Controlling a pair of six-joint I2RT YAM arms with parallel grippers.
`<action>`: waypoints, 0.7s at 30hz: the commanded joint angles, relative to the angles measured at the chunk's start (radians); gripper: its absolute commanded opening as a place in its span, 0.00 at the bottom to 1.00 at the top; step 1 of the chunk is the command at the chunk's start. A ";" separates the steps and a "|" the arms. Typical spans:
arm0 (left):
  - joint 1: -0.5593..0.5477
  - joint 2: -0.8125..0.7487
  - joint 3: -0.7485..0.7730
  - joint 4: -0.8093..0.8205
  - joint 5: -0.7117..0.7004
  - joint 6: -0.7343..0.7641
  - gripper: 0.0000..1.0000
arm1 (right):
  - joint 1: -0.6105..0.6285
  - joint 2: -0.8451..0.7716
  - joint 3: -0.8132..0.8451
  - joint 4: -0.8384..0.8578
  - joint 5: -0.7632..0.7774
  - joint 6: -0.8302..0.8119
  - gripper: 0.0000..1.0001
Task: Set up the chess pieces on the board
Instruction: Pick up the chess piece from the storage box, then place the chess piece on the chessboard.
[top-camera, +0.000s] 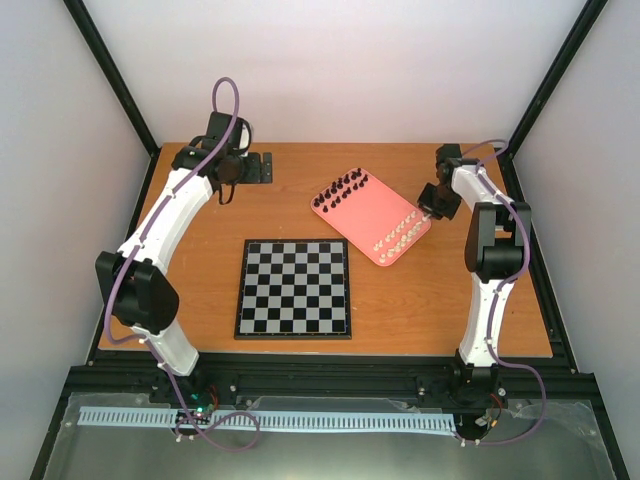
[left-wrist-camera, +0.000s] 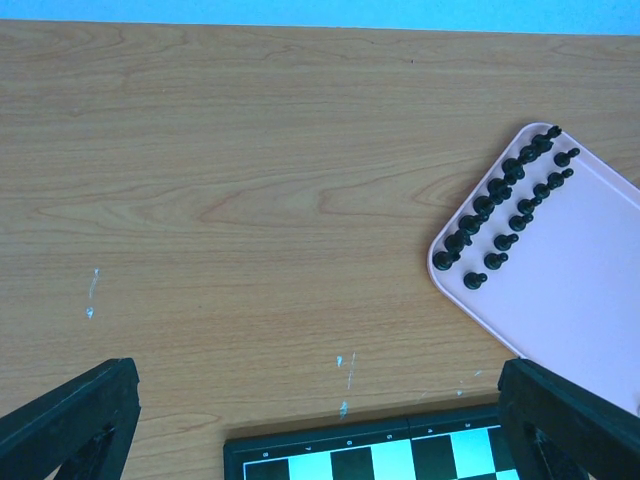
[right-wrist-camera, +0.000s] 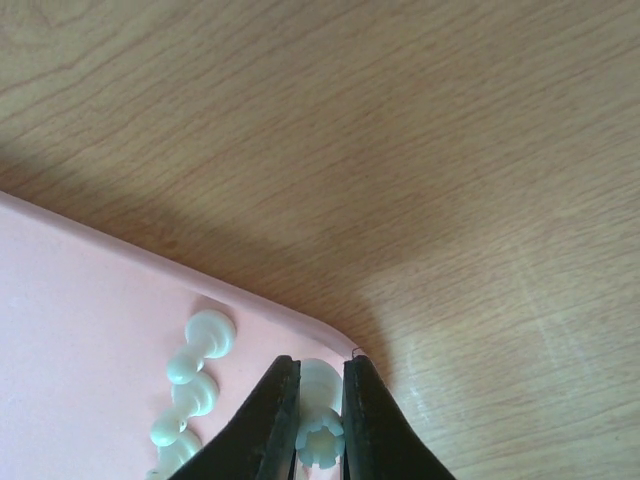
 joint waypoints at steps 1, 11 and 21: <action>-0.002 0.009 0.049 -0.003 0.004 -0.005 1.00 | -0.003 -0.047 0.042 -0.007 0.062 -0.025 0.06; -0.001 0.011 0.062 -0.013 -0.007 -0.011 1.00 | 0.061 -0.060 0.198 -0.099 0.122 -0.144 0.03; -0.002 -0.019 0.051 -0.042 -0.044 -0.027 1.00 | 0.309 -0.079 0.365 -0.261 0.105 -0.201 0.03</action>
